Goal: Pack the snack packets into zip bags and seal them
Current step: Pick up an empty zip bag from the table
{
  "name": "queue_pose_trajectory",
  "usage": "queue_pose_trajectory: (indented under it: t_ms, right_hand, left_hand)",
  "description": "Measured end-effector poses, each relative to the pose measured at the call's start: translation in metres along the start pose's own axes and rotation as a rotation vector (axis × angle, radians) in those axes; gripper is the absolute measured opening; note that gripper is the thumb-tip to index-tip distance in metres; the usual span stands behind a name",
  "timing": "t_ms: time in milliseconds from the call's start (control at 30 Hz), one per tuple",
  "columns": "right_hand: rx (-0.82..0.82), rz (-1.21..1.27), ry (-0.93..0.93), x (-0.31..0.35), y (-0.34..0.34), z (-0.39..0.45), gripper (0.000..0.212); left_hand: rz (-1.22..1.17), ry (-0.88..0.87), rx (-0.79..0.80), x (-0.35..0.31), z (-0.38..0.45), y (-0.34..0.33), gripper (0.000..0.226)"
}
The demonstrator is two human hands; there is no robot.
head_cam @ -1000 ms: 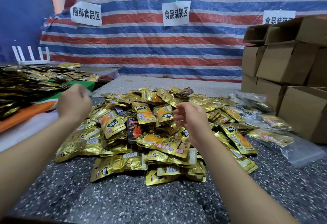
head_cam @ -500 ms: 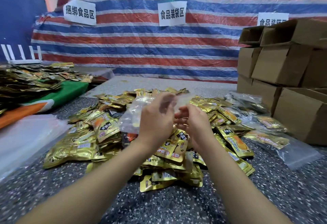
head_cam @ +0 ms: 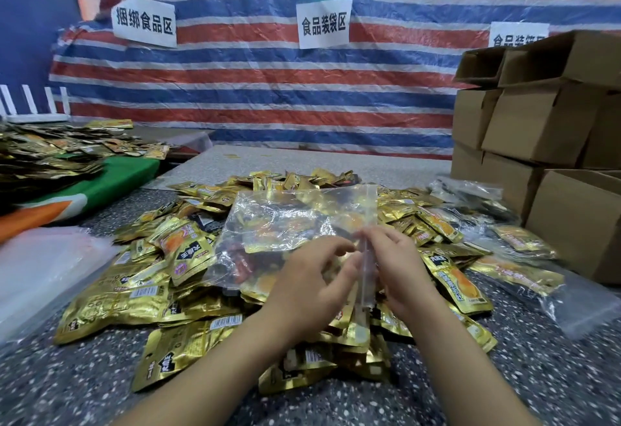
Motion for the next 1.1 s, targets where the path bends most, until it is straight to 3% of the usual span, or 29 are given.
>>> queue_pose_trajectory:
  t_ms: [133,267,400,500,733,867,1100]
  right_hand:
    - [0.134,0.022,0.003,0.000,0.002,0.000,0.034]
    - [0.299,0.144,0.047,0.002,0.000,-0.004,0.023]
    - [0.361,0.310,-0.043,0.002,-0.004,-0.008,0.010]
    - [0.394,0.374,-0.094,0.004,-0.006,-0.010,0.026]
    - [0.468,0.332,-0.087,0.004,-0.010,-0.014,0.027]
    - [0.453,0.246,-0.030,0.004,-0.012,-0.016,0.021]
    - [0.515,0.146,0.089,0.005,-0.004,-0.018,0.012]
  left_hand:
    - [-0.004,0.043,-0.115,0.004,0.003,0.009,0.015]
    - [-0.002,0.047,-0.119,0.005,0.002,0.016,0.015]
    - [0.027,0.045,-0.144,0.004,0.001,0.021,0.016]
    - [0.021,0.046,-0.128,0.003,0.000,0.025,0.016]
    - [-0.189,0.136,-0.091,0.002,0.002,0.027,0.013]
    - [-0.176,0.171,0.017,0.002,0.001,0.031,0.025]
    - [-0.233,0.208,0.110,0.001,0.002,0.035,0.023]
Point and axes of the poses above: each hand's wrist, its own z-axis towards the middle knuckle, its own y-axis out of the back of the hand, x = y × z, the point moved 1 cm from there along z, towards the middle knuckle, and after that the axes turned 11 degrees about -z, right-handed, at the moved point
